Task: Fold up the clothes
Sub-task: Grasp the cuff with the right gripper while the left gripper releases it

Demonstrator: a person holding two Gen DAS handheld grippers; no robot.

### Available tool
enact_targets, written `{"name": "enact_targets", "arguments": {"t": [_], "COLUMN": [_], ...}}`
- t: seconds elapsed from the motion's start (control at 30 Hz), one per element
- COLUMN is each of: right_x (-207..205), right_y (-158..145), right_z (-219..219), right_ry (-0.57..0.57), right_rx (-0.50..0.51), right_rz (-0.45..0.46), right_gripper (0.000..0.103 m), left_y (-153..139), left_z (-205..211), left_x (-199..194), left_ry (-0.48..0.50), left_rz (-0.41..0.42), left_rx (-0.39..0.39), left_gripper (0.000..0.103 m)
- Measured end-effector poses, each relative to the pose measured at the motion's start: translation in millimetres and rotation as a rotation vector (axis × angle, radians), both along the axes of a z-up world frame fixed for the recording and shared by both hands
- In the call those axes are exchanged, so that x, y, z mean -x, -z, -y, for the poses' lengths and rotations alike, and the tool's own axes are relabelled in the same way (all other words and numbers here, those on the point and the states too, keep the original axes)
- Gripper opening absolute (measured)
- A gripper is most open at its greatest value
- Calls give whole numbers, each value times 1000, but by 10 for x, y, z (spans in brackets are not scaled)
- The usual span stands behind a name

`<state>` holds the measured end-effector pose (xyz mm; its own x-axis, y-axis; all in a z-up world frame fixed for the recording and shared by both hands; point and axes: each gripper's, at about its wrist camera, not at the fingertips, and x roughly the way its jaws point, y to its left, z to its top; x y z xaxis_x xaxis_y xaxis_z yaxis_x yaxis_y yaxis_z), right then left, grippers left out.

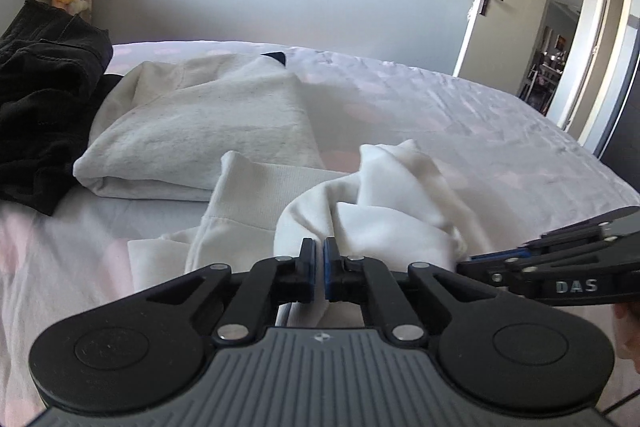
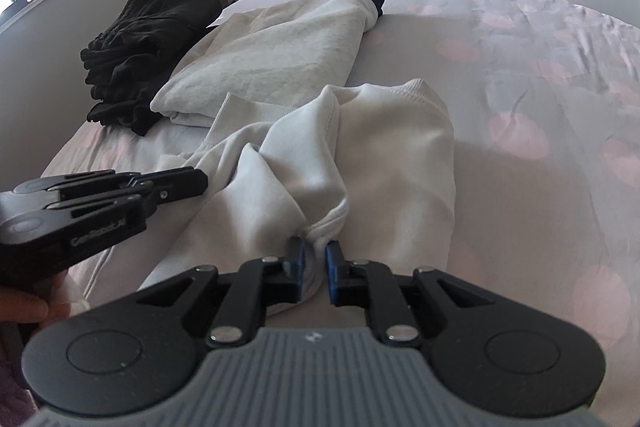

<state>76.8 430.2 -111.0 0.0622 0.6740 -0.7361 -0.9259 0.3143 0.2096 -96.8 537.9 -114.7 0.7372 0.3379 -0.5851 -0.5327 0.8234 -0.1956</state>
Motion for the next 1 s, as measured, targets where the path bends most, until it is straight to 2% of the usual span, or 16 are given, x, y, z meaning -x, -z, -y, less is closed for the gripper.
{"name": "enact_targets", "arguments": {"t": [0.2,0.3,0.37,0.43,0.5,0.57,0.77,0.87,0.93,1.0], "right_x": [-60,-52,-21,88,265,423,520,523,489,438], "right_y": [-294,-525,-610,-636,-601,-530,-260,-142,-86,-67], "right_z": [125,84,-67,-284,-480,-642,-885,-885,-885,-876], "right_ry": [29,7,-60,-142,-210,-273,-299,-314,-310,-298], "right_rx": [-46,-94,-104,-81,-53,-27,50,84,104,102], "right_rz": [59,96,68,98,175,222,269,290,273,241], "right_gripper": [23,26,26,27,35,37,37,33,19,12], "left_y": [9,77,111,123,139,158,192,203,205,200], "left_z": [51,3,-12,-19,-35,-57,-72,-73,-76,-79], "left_x": [-10,-25,-53,-67,-77,-83,-82,-96,-104,-111], "left_ry": [46,61,67,68,66,64,67,72,76,81], "left_rz": [73,112,113,109,105,102,88,72,65,61], "left_rx": [152,247,275,281,290,301,290,280,277,278], "left_gripper": [4,4,4,4,4,4,4,4,5,5]}}
